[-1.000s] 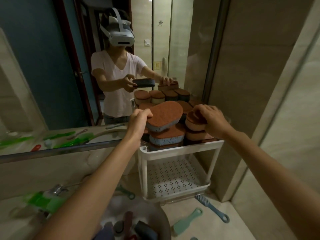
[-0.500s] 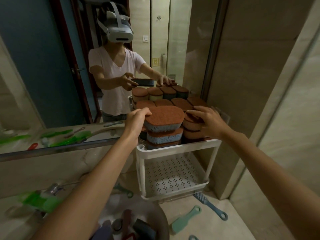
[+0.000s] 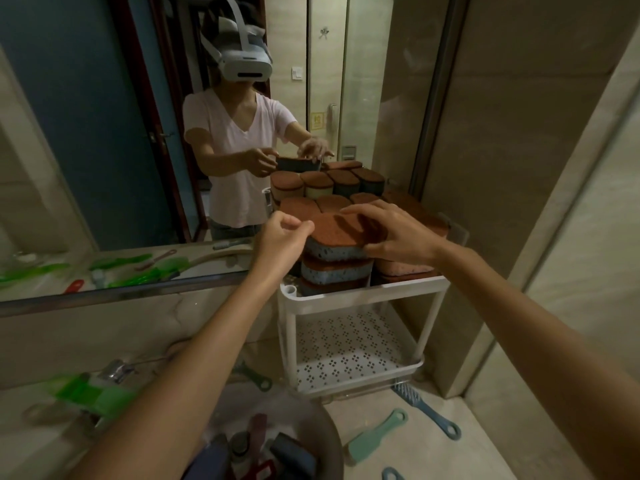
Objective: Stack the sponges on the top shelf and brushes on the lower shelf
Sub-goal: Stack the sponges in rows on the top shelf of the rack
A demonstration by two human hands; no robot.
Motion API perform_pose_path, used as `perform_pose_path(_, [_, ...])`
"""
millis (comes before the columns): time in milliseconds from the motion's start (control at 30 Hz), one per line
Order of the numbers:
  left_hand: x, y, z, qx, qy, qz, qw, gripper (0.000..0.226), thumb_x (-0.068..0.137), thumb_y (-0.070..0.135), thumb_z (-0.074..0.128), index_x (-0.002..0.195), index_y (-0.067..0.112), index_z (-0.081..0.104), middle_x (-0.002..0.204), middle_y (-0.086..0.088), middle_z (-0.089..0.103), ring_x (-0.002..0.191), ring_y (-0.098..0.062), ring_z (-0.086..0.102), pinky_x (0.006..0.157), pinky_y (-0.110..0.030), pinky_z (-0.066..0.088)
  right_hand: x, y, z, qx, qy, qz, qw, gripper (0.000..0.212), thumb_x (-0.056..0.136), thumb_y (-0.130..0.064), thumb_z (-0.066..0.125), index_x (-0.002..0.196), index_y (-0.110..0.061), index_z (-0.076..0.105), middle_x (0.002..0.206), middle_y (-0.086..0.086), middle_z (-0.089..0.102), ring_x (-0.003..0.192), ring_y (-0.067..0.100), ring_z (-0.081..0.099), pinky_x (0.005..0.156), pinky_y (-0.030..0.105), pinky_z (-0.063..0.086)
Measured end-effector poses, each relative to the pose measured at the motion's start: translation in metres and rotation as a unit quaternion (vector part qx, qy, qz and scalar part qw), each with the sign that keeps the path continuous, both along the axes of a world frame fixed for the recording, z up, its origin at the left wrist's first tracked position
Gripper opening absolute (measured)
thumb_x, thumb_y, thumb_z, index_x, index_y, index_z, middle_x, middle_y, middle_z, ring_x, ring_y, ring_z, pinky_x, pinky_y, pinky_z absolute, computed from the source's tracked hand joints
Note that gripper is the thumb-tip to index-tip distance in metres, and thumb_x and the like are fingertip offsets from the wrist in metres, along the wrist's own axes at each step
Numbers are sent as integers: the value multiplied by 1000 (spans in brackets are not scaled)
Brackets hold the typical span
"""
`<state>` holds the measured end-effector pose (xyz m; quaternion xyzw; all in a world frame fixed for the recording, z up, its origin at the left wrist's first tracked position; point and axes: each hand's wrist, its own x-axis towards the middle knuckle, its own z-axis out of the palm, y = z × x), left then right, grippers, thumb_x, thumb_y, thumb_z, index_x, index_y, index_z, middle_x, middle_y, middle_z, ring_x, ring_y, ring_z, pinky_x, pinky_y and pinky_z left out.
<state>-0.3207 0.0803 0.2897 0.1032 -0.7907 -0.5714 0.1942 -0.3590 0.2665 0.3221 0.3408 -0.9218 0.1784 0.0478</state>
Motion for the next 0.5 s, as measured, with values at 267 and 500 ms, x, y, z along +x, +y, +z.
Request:
perform_pose_path(267, [12, -10, -23, -58, 58, -15, 997, 18, 92, 21, 54, 103, 9, 62, 90, 3, 60, 88, -10, 56, 68, -12, 42, -2, -10, -9, 4, -6, -3, 1000, 58, 84, -16, 60, 137, -30, 39, 136, 9, 39, 126, 24, 36, 106, 39, 31])
perform_pose_path(500, [14, -4, -35, -135, 81, -31, 987, 34, 88, 23, 61, 118, 9, 54, 100, 0, 58, 94, -16, 59, 76, -26, 52, -4, -10, -15, 28, -7, -15, 999, 54, 88, -21, 52, 139, -31, 38, 145, 7, 34, 134, 24, 29, 115, 47, 18])
